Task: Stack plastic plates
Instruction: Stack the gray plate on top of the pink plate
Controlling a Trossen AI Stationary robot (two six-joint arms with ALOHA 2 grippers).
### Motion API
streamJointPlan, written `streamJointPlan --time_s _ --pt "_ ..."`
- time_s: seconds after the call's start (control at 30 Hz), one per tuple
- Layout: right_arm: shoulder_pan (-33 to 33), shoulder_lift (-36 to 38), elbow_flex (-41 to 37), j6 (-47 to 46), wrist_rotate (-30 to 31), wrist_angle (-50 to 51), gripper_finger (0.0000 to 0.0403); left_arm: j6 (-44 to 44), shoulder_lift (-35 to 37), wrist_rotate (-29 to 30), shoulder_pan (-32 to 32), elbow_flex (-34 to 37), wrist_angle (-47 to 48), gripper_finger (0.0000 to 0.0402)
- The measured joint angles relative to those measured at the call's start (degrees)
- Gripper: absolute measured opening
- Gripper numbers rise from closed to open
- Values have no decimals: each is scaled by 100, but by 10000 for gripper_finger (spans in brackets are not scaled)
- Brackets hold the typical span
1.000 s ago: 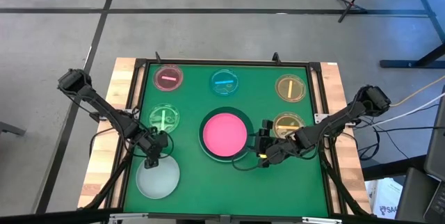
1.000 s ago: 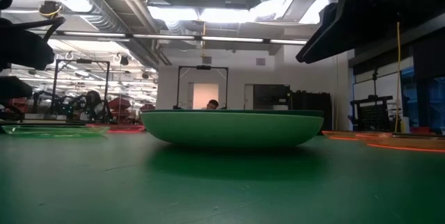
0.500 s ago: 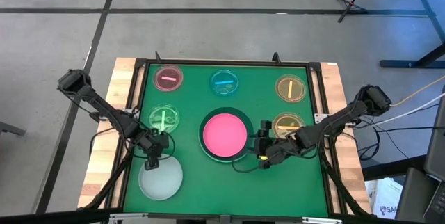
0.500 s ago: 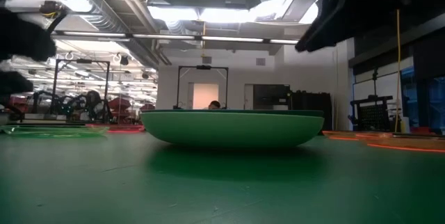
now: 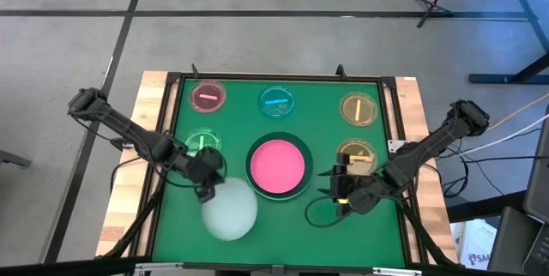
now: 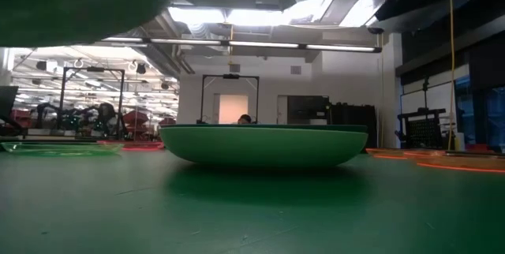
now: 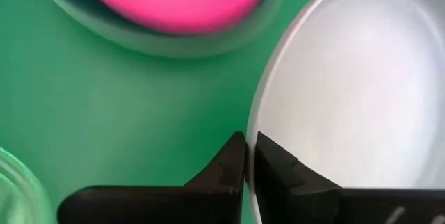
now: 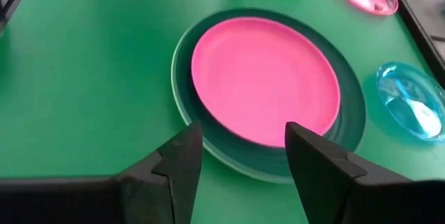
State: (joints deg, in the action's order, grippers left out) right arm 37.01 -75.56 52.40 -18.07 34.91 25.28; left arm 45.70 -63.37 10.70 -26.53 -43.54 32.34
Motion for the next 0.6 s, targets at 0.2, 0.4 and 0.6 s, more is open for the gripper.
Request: streamJointPlan --time_s 0.2,0.4,0.6 --pt "57 45 0 -422 5 421 193 -742 -1 1071 515 -204 -477 15" --pt "51 45 -89 -588 33 544 193 -1624 -365 1269 1255 -211 -1266 16" --pt "47 45 -107 -618 4 480 193 -2065 -1113 1510 1891 -211 -2175 16"
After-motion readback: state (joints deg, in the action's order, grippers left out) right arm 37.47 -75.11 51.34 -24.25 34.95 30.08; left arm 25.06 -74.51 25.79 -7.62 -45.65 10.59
